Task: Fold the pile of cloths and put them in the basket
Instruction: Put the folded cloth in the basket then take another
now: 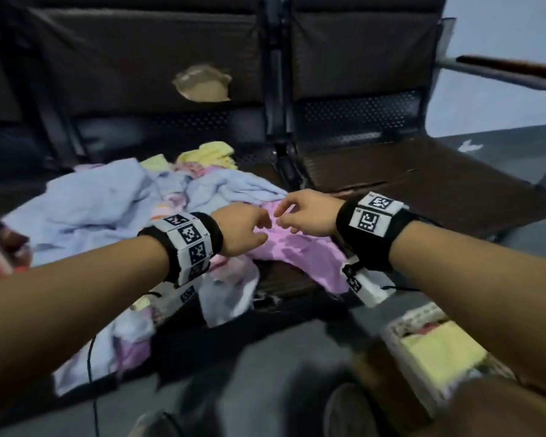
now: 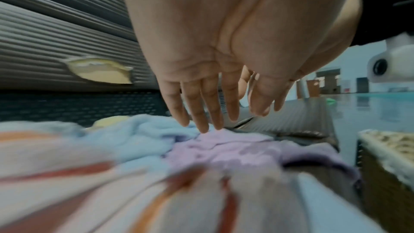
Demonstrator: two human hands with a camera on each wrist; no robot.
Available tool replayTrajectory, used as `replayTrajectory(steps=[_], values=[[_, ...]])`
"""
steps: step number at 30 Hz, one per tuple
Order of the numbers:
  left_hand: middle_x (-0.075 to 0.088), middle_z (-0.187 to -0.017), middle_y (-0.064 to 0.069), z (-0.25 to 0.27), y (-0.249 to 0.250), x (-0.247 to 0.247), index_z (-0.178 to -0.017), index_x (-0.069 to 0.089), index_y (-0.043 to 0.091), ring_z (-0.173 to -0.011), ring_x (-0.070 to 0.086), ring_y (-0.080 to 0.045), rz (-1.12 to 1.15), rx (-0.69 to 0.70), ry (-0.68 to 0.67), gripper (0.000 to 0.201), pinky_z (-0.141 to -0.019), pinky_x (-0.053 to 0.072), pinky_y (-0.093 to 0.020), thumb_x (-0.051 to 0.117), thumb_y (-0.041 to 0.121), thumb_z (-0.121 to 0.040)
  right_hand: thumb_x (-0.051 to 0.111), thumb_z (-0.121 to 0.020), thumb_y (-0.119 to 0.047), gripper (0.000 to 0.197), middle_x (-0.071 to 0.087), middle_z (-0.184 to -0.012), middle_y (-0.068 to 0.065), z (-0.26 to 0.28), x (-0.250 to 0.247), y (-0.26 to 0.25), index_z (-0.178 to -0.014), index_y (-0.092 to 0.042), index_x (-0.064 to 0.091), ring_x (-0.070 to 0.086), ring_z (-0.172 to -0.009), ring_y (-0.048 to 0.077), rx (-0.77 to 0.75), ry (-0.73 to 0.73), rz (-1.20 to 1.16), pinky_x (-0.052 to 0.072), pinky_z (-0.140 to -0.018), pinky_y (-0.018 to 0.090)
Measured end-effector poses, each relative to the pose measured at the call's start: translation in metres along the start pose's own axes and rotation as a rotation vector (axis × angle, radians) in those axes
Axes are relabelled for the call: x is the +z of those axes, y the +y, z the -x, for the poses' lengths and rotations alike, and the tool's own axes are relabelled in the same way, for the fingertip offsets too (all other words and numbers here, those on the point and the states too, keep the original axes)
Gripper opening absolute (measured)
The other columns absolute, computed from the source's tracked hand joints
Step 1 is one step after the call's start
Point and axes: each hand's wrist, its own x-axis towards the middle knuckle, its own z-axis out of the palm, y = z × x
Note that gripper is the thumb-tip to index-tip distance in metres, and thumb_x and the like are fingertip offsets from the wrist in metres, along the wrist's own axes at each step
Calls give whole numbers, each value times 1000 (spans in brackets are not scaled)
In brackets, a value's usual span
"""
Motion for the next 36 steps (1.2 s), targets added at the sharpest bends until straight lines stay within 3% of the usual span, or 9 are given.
replayTrajectory(steps=[5,10,15,20,25,28,31,33,36], values=[[65,-121,-11,42,-84,15,-127,58,17,-108,60,-30,-89,-222,-161,45,-91,48,-37,61,38,-88,67,-90,-37,30,73,-112,2,-42,50,-55,-113,-20,73,65,-104,19,-101,-157,335,50,-96,33],[64,-121,-8,58,-110,23,-129,60,23,-113,57,-29,-121,-198,-19,54,-94,48,-40,67,44,-79,72,-82,-46,52,69,-114,3,-58,105,-66,-126,-23,61,64,-102,23,-143,-184,423,51,-88,33],[63,-104,-7,60,-112,21,-102,61,20,-102,57,-32,-185,-184,49,33,-84,50,-43,61,46,-82,59,-93,-27,8,72,-105,6,-62,108,-73,-96,-24,65,65,-99,27,-239,-26,340,44,-74,29],[54,-122,-11,63,-121,4,-129,50,24,-113,52,-35,-144,-316,263,55,-90,47,-44,62,46,-80,38,-100,-17,28,64,-87,17,-55,84,-87,-78,-8,52,56,-84,29,-226,243,-79,45,-76,40],[66,-108,-11,63,-127,-23,-99,55,22,-96,61,-36,-91,-458,312,13,-82,49,-39,47,32,-95,39,-98,-20,38,48,-67,3,-54,54,-83,-61,-17,39,44,-73,25,-141,503,-200,33,-67,37],[69,-110,-12,57,-105,-41,-109,62,18,-100,61,-37,150,-314,445,23,-84,50,-41,48,26,-93,53,-90,-26,5,58,-79,-5,-52,47,-74,-87,-23,53,60,-71,17,-91,431,-207,45,-60,25],[72,-104,-6,49,-66,-57,-104,68,17,-100,64,-30,447,-144,536,32,-88,51,-40,45,24,-82,74,-74,-22,72,59,-110,-5,-48,49,-76,-135,-18,37,63,-94,4,-251,215,-252,53,-69,15],[73,-94,-2,42,-45,-62,-100,70,18,-93,66,-23,563,-89,614,26,-84,53,-36,52,22,-82,74,-75,-6,61,63,-109,-3,-49,49,-81,-129,-15,47,63,-98,2,-343,278,-355,56,-80,29],[70,-102,1,29,-35,-63,-114,67,22,-94,64,-16,612,-66,682,30,-83,50,-28,63,24,-85,63,-86,0,35,69,-89,-9,-50,31,-79,-117,-15,63,65,-76,-9,-314,463,-492,53,-67,20]])
